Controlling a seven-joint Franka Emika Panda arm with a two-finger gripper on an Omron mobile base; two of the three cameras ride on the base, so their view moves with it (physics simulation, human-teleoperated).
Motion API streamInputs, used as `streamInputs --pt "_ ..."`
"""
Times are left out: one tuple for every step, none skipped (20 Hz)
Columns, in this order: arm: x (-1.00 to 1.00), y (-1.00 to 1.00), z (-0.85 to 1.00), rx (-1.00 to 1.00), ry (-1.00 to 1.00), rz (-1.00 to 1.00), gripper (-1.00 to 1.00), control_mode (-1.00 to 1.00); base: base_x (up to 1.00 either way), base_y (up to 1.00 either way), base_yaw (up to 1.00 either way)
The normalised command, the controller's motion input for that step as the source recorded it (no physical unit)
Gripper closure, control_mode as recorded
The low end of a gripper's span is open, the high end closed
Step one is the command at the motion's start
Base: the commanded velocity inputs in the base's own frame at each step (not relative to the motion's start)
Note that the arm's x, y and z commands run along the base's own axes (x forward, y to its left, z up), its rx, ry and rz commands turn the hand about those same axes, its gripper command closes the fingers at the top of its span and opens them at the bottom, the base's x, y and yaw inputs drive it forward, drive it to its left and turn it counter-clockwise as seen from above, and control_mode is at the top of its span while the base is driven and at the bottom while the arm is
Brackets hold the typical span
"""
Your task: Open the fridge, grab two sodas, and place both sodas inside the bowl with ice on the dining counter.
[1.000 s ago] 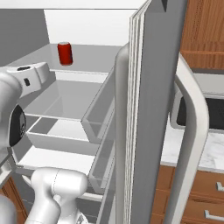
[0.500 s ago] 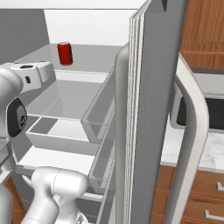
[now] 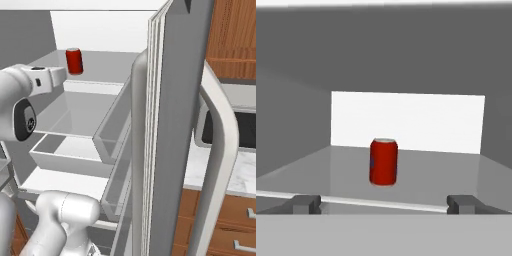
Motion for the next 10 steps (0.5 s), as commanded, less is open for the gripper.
streamInputs --pt "0.38 0.08 -0.11 0.01 0.06 0.00 -1.00 -1.00 0.00 0.00 0.00" --pt "0.35 0.04 -0.07 0.02 0.04 0.00 -1.00 -1.00 0.00 0.00 0.00" --pt "0.36 0.00 -0.03 0.02 0.03 0.00 -1.00 -1.00 0.00 0.00 0.00" --pt "0.36 0.00 -0.02 0.01 0.01 0.00 -1.00 -1.00 0.00 0.00 0.00" --pt "0.39 0.00 -0.02 0.01 0.01 0.00 -1.00 -1.00 0.00 0.00 0.00" --pt "0.38 0.00 -0.01 0.01 0.00 0.00 -1.00 -1.00 0.00 0.00 0.00" --pt "0.38 0.00 0.00 0.01 0.00 0.00 -1.00 -1.00 0.00 0.00 0.00" --pt "0.38 0.00 0.00 0.01 0.00 0.00 -1.00 -1.00 0.00 0.00 0.00" --pt "0.36 0.00 0.00 0.01 0.00 0.00 -1.00 -1.00 0.00 0.00 0.00" --pt "0.39 0.00 0.00 0.01 0.00 0.00 -1.00 -1.00 0.00 0.00 0.00"
